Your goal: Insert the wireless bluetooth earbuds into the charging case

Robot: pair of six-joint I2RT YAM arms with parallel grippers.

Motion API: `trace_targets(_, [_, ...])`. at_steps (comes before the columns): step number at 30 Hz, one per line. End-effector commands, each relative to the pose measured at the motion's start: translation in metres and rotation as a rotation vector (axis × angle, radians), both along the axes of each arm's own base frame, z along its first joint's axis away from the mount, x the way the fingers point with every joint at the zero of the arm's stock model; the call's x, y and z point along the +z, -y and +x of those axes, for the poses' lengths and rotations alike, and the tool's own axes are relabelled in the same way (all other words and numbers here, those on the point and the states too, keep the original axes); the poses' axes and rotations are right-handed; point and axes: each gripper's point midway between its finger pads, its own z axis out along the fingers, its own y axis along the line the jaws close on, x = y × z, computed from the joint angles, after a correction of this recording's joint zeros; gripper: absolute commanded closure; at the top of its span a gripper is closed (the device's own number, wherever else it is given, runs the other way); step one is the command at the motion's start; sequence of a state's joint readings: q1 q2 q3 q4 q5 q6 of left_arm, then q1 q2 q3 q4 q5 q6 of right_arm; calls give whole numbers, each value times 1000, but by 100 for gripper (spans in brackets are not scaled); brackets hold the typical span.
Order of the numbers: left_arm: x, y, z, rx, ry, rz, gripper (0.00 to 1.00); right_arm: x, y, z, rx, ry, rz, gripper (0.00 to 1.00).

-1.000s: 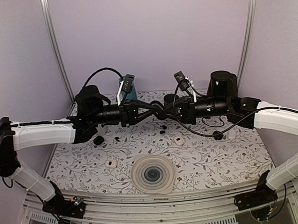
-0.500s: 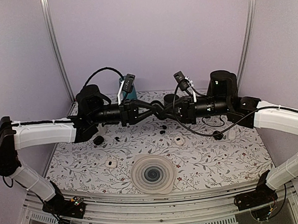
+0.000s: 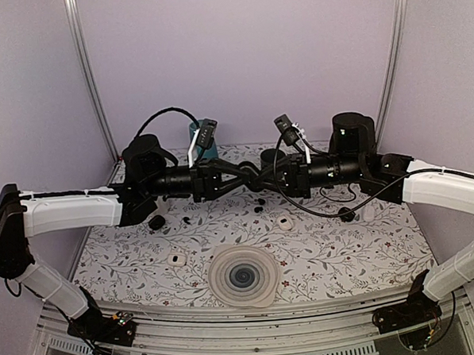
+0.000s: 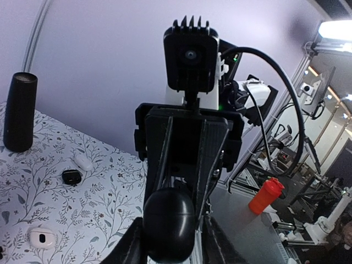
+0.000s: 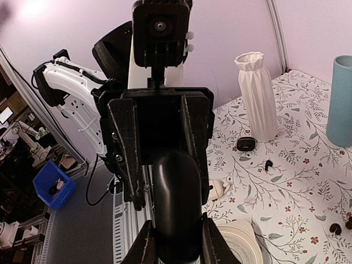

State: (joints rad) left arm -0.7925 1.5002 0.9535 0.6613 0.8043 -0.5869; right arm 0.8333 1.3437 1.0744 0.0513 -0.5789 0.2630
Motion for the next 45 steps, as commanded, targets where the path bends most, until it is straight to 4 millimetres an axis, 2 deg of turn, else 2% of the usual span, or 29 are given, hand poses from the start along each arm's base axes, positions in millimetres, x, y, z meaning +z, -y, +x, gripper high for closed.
trace_targets(1, [16, 2, -17, -68, 64, -41, 68, 7, -2, 9, -39, 27, -1, 96])
trace_targets(5, [15, 3, -17, -73, 63, -36, 74, 8, -2, 9, -38, 27, 0, 96])
trace_targets(7, [14, 4, -18, -74, 61, -34, 83, 8, -2, 9, -38, 28, 0, 95])
trace_targets(10, [13, 3, -17, -70, 62, -34, 99, 7, -2, 10, -43, 25, 0, 83])
trace_targets(12, [13, 3, -17, -70, 64, -37, 100, 7, -1, 12, -62, 24, 2, 69])
trace_targets(13, [15, 2, -18, -70, 69, -44, 100, 7, 1, 14, -79, 24, 3, 65])
trace_targets(21, [31, -8, -29, -95, 103, -99, 100, 4, 19, 31, -142, -37, 43, 49])
trace_targets(34, [34, -10, -31, -93, 109, -108, 100, 12, 29, 37, -176, -47, 79, 43])
trace_targets(41, [35, -10, -16, -12, 85, -103, 100, 17, 24, 28, -113, -50, 101, 43])
trace_targets(45, [37, -11, -11, 15, 75, -118, 100, 13, 19, 24, -101, -66, 106, 44])
